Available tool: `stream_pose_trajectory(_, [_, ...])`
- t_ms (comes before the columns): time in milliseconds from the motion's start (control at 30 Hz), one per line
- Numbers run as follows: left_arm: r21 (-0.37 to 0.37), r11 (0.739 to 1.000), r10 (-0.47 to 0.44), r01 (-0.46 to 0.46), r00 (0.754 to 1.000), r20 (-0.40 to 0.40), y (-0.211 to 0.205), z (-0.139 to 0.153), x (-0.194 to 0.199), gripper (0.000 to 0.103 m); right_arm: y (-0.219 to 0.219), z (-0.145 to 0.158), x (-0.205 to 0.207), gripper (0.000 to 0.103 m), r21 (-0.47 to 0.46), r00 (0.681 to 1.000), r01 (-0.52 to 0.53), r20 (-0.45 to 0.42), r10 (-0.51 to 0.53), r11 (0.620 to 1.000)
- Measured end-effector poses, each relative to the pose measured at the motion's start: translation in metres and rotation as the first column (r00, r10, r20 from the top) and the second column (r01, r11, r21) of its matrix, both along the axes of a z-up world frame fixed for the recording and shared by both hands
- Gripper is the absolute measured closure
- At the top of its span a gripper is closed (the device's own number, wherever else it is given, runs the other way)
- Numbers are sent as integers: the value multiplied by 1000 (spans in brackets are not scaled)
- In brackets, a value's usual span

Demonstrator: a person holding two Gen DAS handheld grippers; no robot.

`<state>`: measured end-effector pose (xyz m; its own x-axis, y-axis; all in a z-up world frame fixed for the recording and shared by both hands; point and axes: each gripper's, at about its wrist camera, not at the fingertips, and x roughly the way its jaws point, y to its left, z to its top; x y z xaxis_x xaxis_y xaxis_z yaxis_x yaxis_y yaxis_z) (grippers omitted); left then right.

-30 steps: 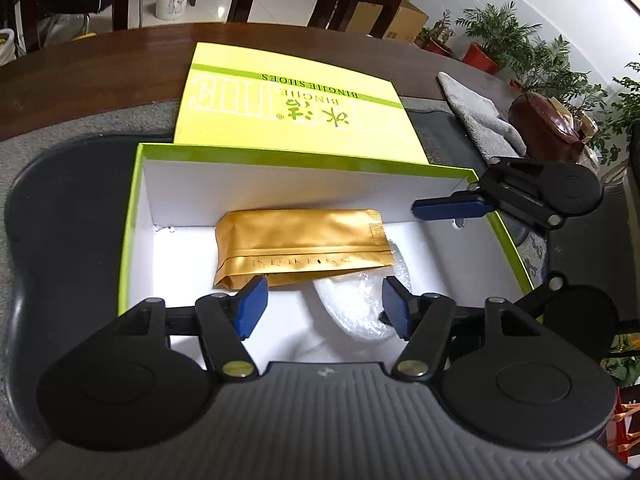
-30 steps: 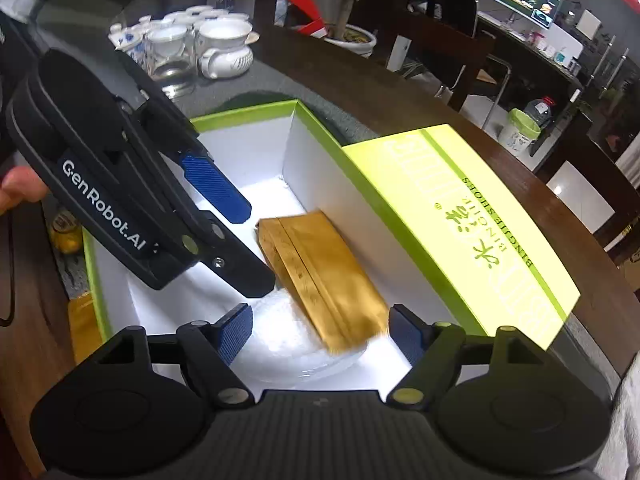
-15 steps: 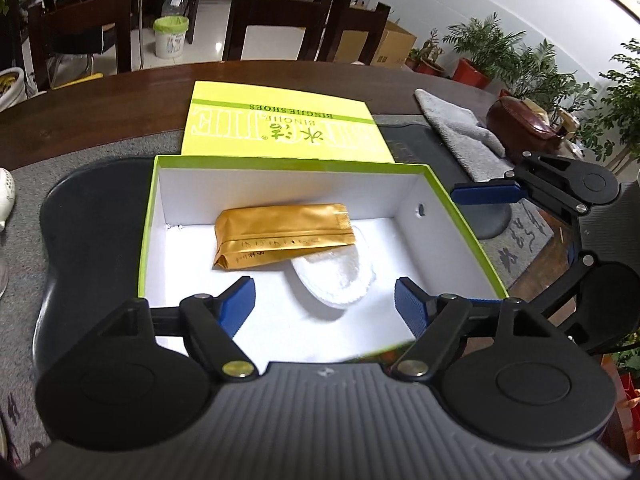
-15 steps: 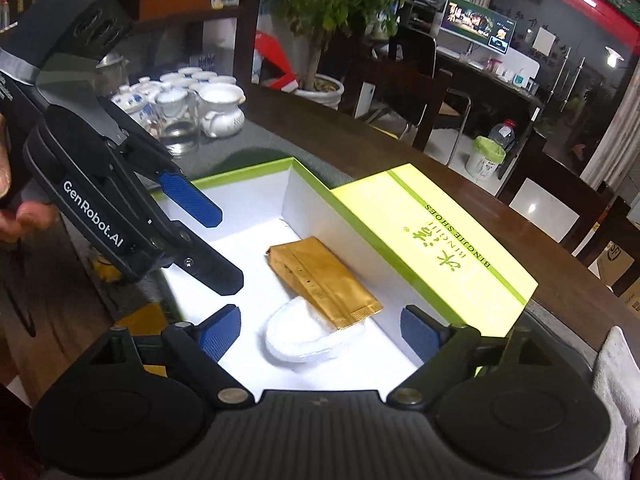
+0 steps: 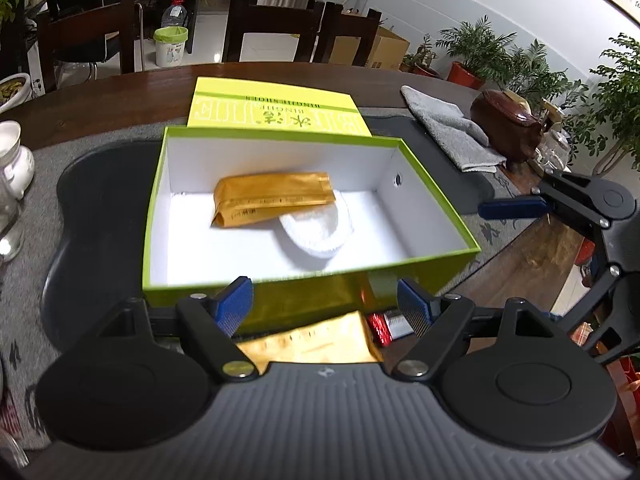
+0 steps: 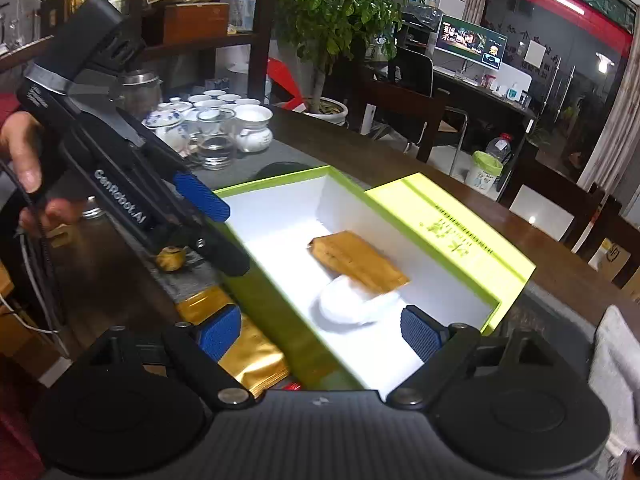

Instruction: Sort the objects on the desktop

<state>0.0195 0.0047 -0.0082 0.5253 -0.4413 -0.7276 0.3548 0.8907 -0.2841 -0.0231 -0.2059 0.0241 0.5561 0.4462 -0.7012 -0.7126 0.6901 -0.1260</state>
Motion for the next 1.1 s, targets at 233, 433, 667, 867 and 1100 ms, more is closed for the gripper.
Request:
stream_pose_trajectory(233, [10, 1000, 10, -10, 999, -51, 8, -20, -15, 24, 10, -23, -23, 14, 4, 996, -44, -75, 45, 999])
stream_pose_trajectory(433, [34, 998, 53, -49, 991, -119, 20, -45, -17, 24, 29, -61, -18, 14, -4, 984, -64, -165, 63, 998])
stream_pose_trajectory(667, [40, 996, 86, -81, 984, -158, 30, -62, -12, 24, 46, -94, -8, 14, 1, 967, -49, -251, 48, 999])
stream_pose_trajectory(867, [53, 995, 94, -85, 977, -190, 32, -76, -7, 24, 55, -110, -10, 14, -3, 954, -44, -297, 41, 999])
stream_pose_trajectory(1100, [59, 993, 109, -98, 971, -214, 38, -88, -3, 24, 64, -104, -30, 14, 20, 945, -105, -309, 106, 994])
